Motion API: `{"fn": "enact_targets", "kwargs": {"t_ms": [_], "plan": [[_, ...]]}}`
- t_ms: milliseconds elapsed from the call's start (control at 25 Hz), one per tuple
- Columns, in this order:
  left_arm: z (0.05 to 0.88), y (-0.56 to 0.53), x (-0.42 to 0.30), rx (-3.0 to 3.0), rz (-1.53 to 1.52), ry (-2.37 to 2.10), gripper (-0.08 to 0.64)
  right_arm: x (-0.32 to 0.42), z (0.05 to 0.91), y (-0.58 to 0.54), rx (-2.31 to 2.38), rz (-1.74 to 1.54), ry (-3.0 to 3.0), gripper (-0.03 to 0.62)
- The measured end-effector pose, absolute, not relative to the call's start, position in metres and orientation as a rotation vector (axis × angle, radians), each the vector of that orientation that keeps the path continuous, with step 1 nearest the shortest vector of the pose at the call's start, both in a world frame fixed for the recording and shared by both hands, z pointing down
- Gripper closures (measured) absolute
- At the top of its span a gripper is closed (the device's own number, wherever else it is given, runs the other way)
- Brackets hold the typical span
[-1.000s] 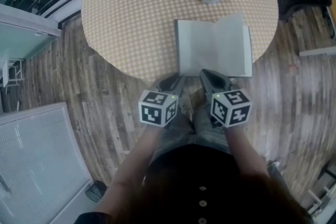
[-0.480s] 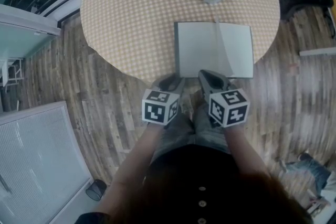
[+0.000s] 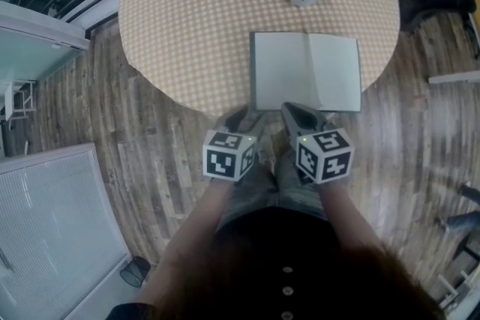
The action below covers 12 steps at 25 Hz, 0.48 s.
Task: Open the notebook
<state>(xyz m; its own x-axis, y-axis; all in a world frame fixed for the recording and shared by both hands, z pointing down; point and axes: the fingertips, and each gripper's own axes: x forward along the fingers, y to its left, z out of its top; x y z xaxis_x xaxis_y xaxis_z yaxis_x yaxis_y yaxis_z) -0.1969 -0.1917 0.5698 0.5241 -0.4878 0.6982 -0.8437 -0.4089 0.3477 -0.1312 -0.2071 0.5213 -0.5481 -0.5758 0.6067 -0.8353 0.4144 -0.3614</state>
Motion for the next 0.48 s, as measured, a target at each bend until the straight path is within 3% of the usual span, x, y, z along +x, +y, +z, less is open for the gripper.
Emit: {"fn": "enact_targets", "kwargs": {"t_ms": [480], "plan": [[0.510,-0.197,-0.172,2.158,0.509,-1.123,0.345,-0.112,0.483,-0.198,1.189,0.870,-2.377,0.581]]}}
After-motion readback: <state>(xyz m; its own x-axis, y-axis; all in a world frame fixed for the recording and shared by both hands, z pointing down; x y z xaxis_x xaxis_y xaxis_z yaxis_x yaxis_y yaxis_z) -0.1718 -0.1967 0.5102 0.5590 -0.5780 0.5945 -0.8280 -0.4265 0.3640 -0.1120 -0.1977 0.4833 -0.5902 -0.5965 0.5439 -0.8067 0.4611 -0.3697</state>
